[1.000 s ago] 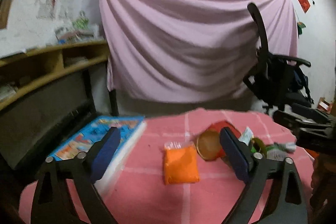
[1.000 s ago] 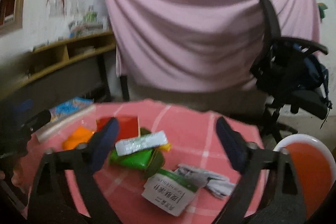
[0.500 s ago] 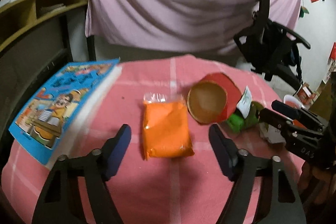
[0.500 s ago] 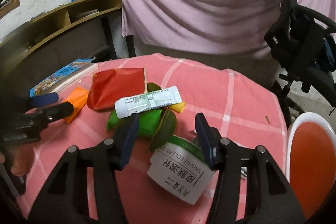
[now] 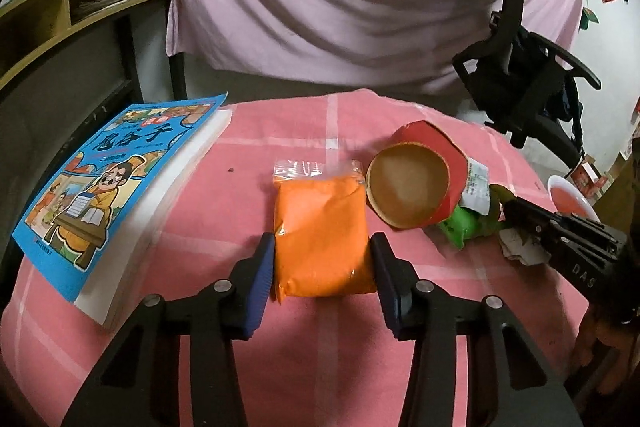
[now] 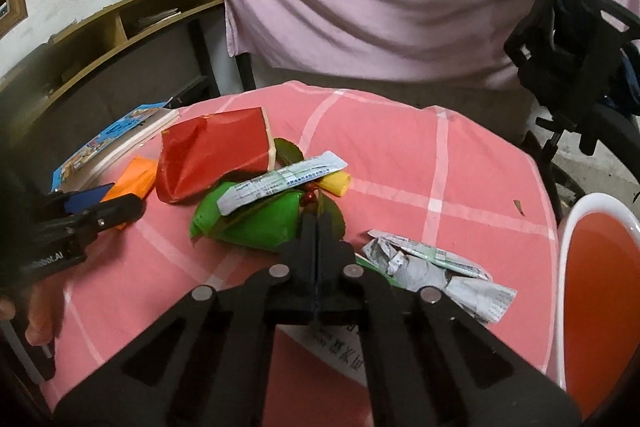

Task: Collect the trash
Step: 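Grasp the red berry sprig with the right tool while the left tool grasps the orange packet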

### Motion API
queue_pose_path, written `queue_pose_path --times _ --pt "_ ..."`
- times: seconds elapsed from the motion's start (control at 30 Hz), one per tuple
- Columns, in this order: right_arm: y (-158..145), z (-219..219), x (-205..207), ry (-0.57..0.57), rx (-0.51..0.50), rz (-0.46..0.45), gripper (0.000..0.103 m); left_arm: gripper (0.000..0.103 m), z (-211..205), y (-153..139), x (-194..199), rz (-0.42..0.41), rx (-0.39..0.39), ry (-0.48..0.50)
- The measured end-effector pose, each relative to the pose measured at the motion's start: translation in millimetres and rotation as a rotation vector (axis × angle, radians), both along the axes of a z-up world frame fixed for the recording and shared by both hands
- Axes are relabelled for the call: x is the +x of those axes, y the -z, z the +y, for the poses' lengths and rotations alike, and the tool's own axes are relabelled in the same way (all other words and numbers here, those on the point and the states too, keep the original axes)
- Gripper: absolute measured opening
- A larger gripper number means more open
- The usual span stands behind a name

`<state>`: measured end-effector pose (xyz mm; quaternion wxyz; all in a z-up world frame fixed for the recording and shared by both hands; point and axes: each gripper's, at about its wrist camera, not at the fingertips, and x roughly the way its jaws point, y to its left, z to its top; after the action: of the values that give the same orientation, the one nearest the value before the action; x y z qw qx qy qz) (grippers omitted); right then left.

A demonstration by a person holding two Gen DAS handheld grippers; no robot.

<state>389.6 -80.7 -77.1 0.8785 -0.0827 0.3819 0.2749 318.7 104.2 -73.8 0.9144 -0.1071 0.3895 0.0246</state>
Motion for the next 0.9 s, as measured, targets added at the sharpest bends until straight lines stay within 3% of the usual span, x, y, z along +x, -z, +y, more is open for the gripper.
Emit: queue_pose_path --times 0.37,0.9 --pt "-22.5 -11.8 -26.4 0.039 0.041 -0.179 0.014 0.041 -11.0 -24.4 -34.8 -0.224 -0.011 -0.019" --pt "-51.0 -27.1 -72.7 0.115 0.063 -0.523 0.014 0.041 -43.8 -49.8 -64.7 -0.439 0.014 0.057"
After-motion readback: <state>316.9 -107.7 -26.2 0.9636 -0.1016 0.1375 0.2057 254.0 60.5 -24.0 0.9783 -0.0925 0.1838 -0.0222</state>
